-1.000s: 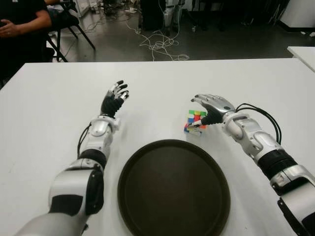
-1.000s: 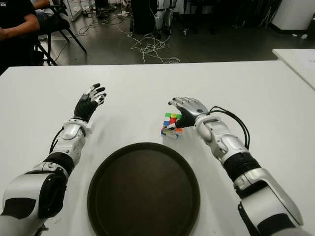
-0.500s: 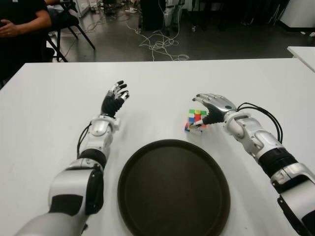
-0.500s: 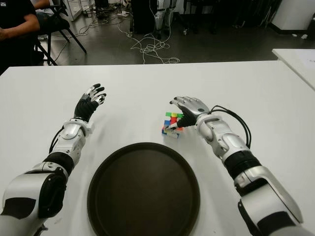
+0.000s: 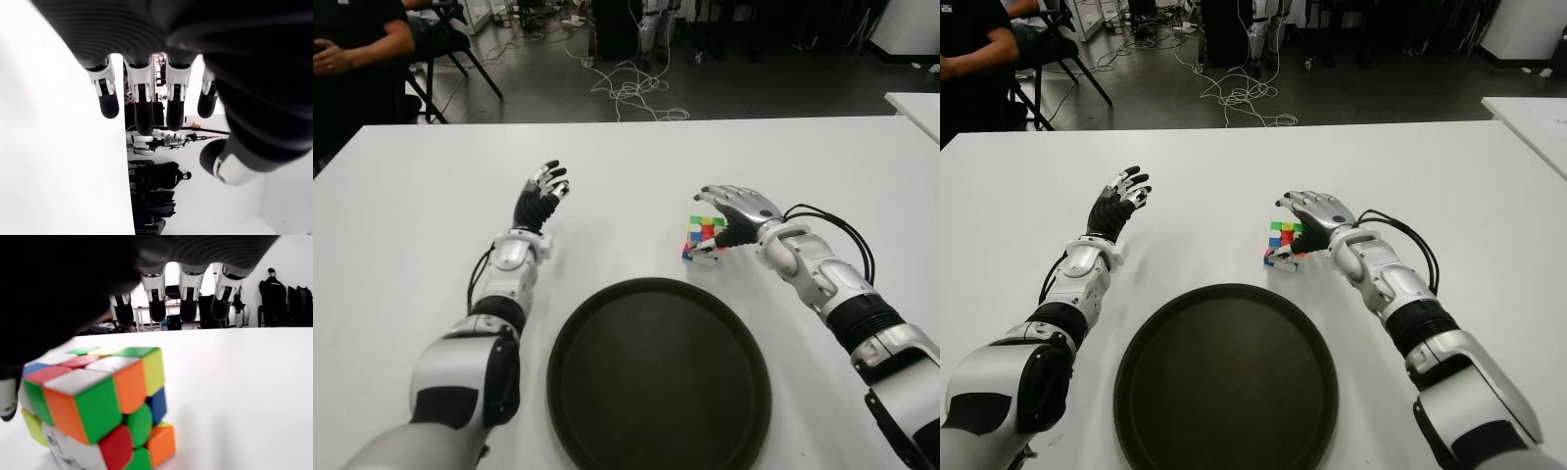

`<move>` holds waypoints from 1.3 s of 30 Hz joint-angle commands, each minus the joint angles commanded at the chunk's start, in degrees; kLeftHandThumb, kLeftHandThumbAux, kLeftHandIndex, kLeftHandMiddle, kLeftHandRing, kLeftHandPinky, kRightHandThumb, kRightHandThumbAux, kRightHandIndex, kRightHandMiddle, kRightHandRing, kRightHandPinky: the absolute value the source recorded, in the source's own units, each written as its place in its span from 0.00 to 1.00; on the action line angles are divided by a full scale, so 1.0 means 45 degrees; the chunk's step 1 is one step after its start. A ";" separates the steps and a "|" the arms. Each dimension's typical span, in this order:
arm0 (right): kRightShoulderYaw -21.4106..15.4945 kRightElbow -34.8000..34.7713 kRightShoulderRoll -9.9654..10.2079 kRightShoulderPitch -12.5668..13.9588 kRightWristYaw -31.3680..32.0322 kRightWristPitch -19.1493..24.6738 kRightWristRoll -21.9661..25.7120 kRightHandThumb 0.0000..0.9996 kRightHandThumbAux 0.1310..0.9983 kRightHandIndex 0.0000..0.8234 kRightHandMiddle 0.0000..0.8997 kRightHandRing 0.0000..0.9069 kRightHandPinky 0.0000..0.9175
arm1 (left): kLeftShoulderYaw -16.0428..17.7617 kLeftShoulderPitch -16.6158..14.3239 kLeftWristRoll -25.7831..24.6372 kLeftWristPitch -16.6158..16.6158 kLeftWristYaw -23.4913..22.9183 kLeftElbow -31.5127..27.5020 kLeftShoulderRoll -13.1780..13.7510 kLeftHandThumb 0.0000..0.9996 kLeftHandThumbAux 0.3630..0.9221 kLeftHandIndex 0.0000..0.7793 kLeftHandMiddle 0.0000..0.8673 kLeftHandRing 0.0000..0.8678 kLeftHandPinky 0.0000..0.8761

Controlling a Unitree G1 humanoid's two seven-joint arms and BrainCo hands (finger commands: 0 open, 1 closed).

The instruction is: Pick up the Rubik's Cube and put it in the plate

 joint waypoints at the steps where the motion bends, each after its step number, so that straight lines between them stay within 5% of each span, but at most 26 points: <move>1: 0.0015 0.0012 0.0004 -0.0001 -0.0015 -0.0005 -0.0015 0.00 0.35 0.02 0.08 0.08 0.10 | -0.0022 0.0002 0.0026 -0.0016 0.0016 -0.0001 0.0003 0.02 0.52 0.18 0.20 0.15 0.12; 30: 0.0832 -0.0055 0.0197 0.0153 0.0228 0.0142 -0.0231 0.00 0.33 0.02 0.08 0.08 0.11 | -0.0269 0.0038 0.0244 -0.0046 0.0040 -0.0021 0.0109 0.06 0.60 0.14 0.17 0.14 0.12; 39: 0.0908 -0.0030 0.0258 0.0308 0.0102 0.0129 -0.0151 0.00 0.34 0.02 0.08 0.09 0.10 | -0.0299 0.0076 0.0257 -0.0213 -0.0007 -0.0034 0.0156 0.04 0.55 0.13 0.16 0.14 0.12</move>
